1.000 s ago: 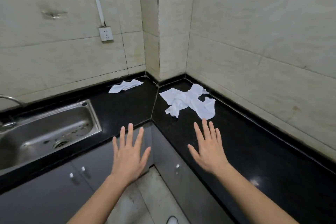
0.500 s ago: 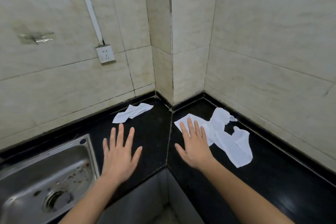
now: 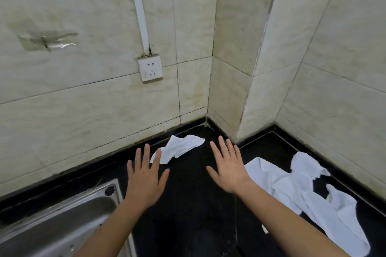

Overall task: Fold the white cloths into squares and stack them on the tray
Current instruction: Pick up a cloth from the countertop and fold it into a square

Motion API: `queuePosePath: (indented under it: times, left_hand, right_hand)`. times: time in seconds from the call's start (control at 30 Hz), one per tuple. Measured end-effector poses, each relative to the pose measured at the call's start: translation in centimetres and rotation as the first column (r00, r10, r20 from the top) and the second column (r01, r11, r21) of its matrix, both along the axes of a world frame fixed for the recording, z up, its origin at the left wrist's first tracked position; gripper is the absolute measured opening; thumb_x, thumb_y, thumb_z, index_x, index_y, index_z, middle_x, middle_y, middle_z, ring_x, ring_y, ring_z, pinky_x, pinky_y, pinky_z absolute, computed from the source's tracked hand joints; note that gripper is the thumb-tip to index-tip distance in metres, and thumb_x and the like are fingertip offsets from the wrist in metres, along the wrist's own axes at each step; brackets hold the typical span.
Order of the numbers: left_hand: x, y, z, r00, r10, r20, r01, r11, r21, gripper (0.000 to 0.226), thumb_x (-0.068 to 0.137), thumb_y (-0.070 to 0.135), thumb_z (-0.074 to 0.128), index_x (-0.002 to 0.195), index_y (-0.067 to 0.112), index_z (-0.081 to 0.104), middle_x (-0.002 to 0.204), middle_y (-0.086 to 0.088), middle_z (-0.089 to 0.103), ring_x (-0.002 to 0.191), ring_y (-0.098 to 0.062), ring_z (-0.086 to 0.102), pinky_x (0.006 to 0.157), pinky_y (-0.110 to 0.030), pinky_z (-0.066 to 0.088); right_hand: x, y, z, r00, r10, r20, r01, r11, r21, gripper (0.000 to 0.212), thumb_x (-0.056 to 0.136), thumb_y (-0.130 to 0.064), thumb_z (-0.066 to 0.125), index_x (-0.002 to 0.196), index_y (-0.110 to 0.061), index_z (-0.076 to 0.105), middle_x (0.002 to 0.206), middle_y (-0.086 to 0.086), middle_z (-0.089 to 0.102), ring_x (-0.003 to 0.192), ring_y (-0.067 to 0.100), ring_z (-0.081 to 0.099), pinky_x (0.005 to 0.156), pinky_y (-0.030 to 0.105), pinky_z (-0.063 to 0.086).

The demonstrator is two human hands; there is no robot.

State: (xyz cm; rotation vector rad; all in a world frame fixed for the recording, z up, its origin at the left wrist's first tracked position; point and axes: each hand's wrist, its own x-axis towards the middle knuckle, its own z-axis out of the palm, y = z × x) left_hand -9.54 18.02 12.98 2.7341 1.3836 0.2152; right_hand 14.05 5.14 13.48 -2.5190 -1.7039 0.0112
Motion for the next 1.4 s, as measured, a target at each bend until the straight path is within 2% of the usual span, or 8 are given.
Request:
queuePosePath:
  times: [0.17,0.43,0.67,0.73,0.83,0.97,1.17,1.4]
  left_hand:
    - [1.5,6.2,-2.4,1.000,0.008,-0.024,-0.011,0.993,-0.115,0.068,0.100,0.057,0.024,0.158,0.023,0.010,0.165,-0.012,-0.003,0.152,-0.035,-0.006,0.120,-0.056,0.011]
    - [4.1,12.9,-8.8,0.990,0.133,-0.034,-0.136,0.914,-0.382,0.063,0.102,0.052,0.031,0.158,0.028,0.013,0.165,-0.012,-0.004,0.152,-0.033,-0.001,0.118,-0.052,0.020]
    - [5.9,17.4,-15.6,0.985,0.118,-0.125,-0.165,0.846,-0.507,0.059,0.104,0.048,0.030,0.157,0.035,0.010,0.165,-0.008,-0.012,0.151,-0.033,0.000,0.117,-0.056,0.023]
    - [5.7,17.1,-17.6,0.976,0.092,-0.199,-0.182,0.843,-0.505,0.053,0.104,0.047,0.028,0.155,0.033,0.023,0.166,-0.007,0.000,0.151,-0.032,0.006,0.115,-0.055,0.023]
    - [4.7,14.9,-19.2,0.991,0.122,-0.062,-0.136,0.932,-0.335,0.033,0.101,0.035,0.044,0.122,0.024,0.066,0.142,-0.008,0.052,0.124,-0.032,0.051,0.091,-0.048,0.046]
    - [3.6,12.1,-19.6,0.987,0.161,0.023,-0.151,0.959,-0.241,0.007,0.078,0.010,0.077,0.073,0.014,0.074,0.096,-0.005,0.072,0.079,-0.027,0.063,0.062,-0.036,0.048]
    - [2.9,9.6,-19.0,0.961,0.275,-0.003,-0.255,0.886,-0.388,0.018,0.071,0.007,0.074,0.061,0.014,0.061,0.064,0.002,0.059,0.065,-0.017,0.052,0.053,-0.031,0.046]
    - [3.2,10.3,-14.8,0.948,0.288,0.133,-0.211,0.886,-0.413,0.018,0.082,0.009,0.068,0.068,0.018,0.059,0.070,0.006,0.055,0.072,-0.012,0.049,0.056,-0.027,0.040]
  right_hand:
    - [1.0,6.1,-1.7,1.000,-0.001,-0.005,0.001,0.997,-0.077,0.079,0.101,-0.054,0.033,0.159,-0.020,-0.007,0.166,0.012,-0.012,0.153,0.033,-0.011,0.124,0.049,0.000]
    - [4.2,17.9,-8.3,0.985,0.167,-0.040,-0.172,0.971,-0.167,0.059,0.104,-0.030,0.032,0.158,-0.013,0.014,0.165,0.015,0.013,0.153,0.035,0.004,0.124,0.048,0.009]
    - [5.7,28.7,-15.6,0.932,0.299,-0.204,-0.344,0.907,-0.243,0.076,0.092,-0.009,0.059,0.157,-0.009,0.020,0.165,0.012,0.014,0.153,0.031,0.011,0.122,0.040,0.019]
    - [5.2,29.1,-17.3,0.937,0.260,-0.231,-0.325,0.893,-0.311,0.079,0.093,-0.009,0.059,0.158,-0.009,0.013,0.164,0.014,0.019,0.145,0.031,0.032,0.115,0.040,0.034]
    - [4.2,27.1,-18.8,0.957,0.105,-0.269,-0.188,0.933,-0.305,0.075,0.099,-0.021,0.053,0.158,-0.016,0.006,0.147,0.014,0.045,0.121,0.031,0.057,0.099,0.040,0.047]
    - [3.1,23.5,-19.2,0.929,0.013,-0.369,-0.151,0.925,-0.348,0.074,0.103,-0.034,0.044,0.157,-0.036,-0.006,0.132,0.015,0.049,0.101,0.036,0.062,0.079,0.042,0.050]
    - [3.0,19.9,-18.4,0.940,0.036,-0.339,-0.204,0.855,-0.477,0.032,0.104,-0.029,0.042,0.131,-0.015,0.050,0.119,0.014,0.062,0.102,0.031,0.062,0.077,0.036,0.046]
    - [5.1,16.9,-12.8,0.967,0.042,-0.252,-0.133,0.924,-0.358,0.026,0.098,-0.039,0.055,0.116,-0.021,0.060,0.125,0.008,0.045,0.106,0.026,0.055,0.084,0.038,0.052]
